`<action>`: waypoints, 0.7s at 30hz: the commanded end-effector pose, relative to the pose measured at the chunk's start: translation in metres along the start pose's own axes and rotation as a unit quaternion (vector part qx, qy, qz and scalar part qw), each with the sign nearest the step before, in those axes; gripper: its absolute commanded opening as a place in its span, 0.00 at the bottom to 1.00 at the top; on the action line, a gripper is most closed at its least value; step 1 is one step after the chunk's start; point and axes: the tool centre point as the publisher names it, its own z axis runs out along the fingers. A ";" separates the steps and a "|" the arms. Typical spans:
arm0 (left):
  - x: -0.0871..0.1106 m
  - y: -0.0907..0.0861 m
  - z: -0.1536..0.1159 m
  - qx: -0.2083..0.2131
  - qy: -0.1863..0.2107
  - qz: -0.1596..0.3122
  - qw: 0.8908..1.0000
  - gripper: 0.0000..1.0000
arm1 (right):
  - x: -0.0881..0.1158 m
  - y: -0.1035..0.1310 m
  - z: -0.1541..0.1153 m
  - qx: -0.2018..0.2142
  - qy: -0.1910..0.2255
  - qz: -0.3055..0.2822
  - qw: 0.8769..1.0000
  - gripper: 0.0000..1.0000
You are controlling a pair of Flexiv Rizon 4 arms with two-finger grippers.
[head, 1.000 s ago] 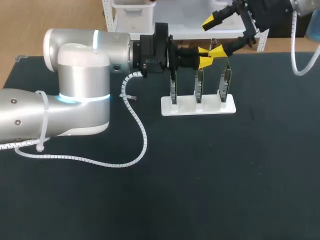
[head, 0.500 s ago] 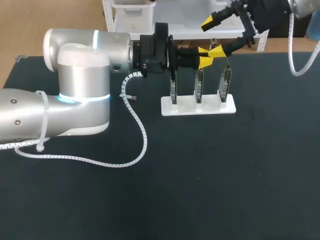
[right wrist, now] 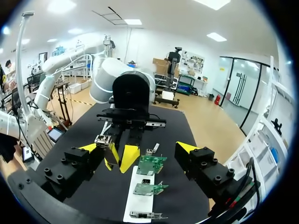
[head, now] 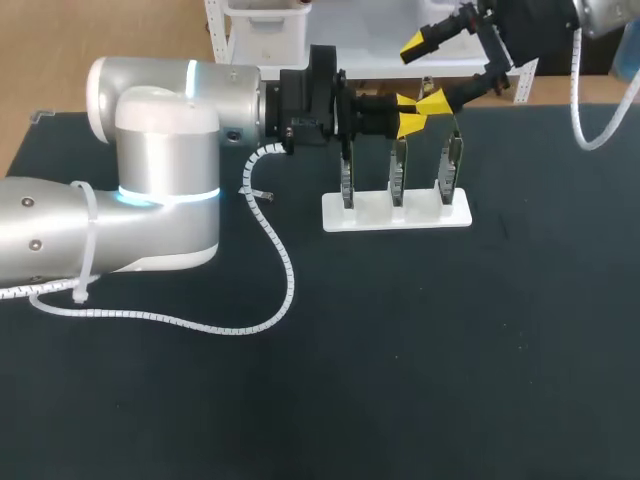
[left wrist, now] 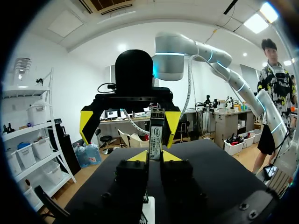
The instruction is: Pick up the optical module with the left hand, and insert it into the network port with the right hand.
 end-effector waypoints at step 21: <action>0.002 0.001 0.000 0.000 -0.002 0.002 1.000 0.00 | -0.003 0.008 -0.005 -0.012 -0.010 0.008 1.000 1.00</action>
